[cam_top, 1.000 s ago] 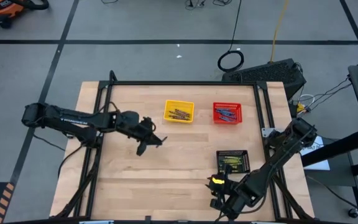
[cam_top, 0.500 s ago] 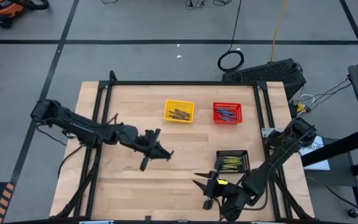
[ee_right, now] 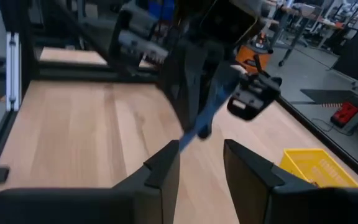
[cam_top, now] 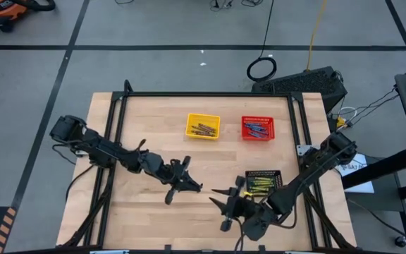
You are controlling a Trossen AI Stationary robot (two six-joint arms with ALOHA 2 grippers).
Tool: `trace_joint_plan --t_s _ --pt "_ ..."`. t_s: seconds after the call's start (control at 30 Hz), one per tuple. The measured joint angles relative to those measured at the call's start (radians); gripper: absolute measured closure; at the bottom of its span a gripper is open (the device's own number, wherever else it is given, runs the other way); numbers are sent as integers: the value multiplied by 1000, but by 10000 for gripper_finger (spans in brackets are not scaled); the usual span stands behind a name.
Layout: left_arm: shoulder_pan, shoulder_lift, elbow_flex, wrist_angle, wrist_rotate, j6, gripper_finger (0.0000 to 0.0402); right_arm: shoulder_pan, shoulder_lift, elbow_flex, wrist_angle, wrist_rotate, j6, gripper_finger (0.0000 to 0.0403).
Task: Sort crayons
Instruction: Put the blue crayon into the red bin
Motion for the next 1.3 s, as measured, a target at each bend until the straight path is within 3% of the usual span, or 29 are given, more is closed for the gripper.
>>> trace_joint_plan --t_s 0.7,0.8,0.9,1.07,1.3 --pt "-1 16 36 3 0 46 394 -112 0 0 188 -115 -76 291" --pt "-1 16 36 3 0 46 394 -130 0 0 193 -178 -73 295" --pt "-1 16 36 3 0 47 394 -146 0 0 191 -220 -66 317" --pt "-1 16 36 -1 0 54 394 -156 0 -1 193 -240 -43 389" --pt "0 15 36 -14 -2 53 391 -154 0 0 169 -248 -43 396"
